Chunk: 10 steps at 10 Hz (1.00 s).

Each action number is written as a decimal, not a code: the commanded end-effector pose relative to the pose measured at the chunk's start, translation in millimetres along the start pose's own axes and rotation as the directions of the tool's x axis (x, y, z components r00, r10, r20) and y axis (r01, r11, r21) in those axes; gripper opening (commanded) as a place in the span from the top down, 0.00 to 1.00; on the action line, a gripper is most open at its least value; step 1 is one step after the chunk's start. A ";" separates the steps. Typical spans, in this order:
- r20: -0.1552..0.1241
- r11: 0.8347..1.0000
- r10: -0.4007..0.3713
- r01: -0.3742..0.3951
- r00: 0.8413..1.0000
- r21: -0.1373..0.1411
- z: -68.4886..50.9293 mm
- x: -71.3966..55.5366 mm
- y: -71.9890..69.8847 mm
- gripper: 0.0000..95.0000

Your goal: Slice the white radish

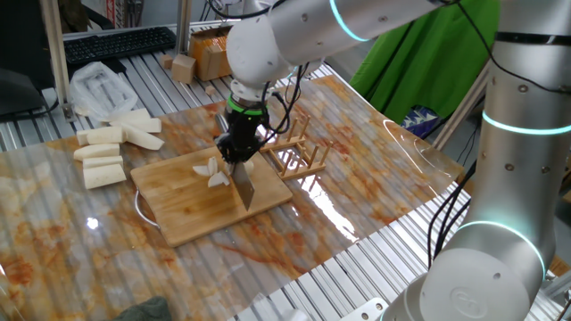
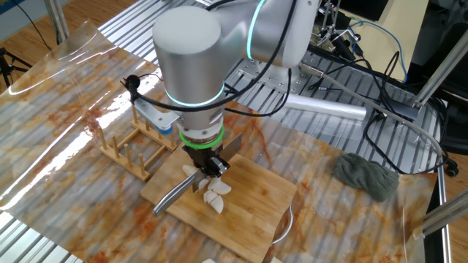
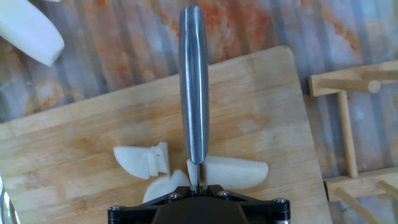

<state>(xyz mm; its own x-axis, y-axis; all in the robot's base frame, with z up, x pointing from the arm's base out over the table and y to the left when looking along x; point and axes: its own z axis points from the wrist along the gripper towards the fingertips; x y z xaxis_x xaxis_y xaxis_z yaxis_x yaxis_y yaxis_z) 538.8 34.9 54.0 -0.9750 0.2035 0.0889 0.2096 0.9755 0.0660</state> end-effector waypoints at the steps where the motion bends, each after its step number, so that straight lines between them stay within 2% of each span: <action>1: -0.008 1.000 0.001 -0.001 1.000 -0.001 -8.2 1.0 -0.6 1.00; 4: -0.019 1.000 0.001 -0.001 1.000 0.002 -22.9 4.7 -3.9 1.00; 6: -0.021 1.000 0.001 -0.001 1.000 0.005 -27.5 5.9 -5.3 1.00; 10: -0.022 1.000 -0.005 0.005 1.000 0.007 -27.9 5.0 -8.8 1.00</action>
<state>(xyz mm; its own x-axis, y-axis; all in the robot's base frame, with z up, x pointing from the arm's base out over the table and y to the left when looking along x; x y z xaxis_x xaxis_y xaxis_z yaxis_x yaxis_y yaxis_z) 535.4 25.4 80.1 -0.9740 0.1966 0.1127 0.2041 0.9771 0.0597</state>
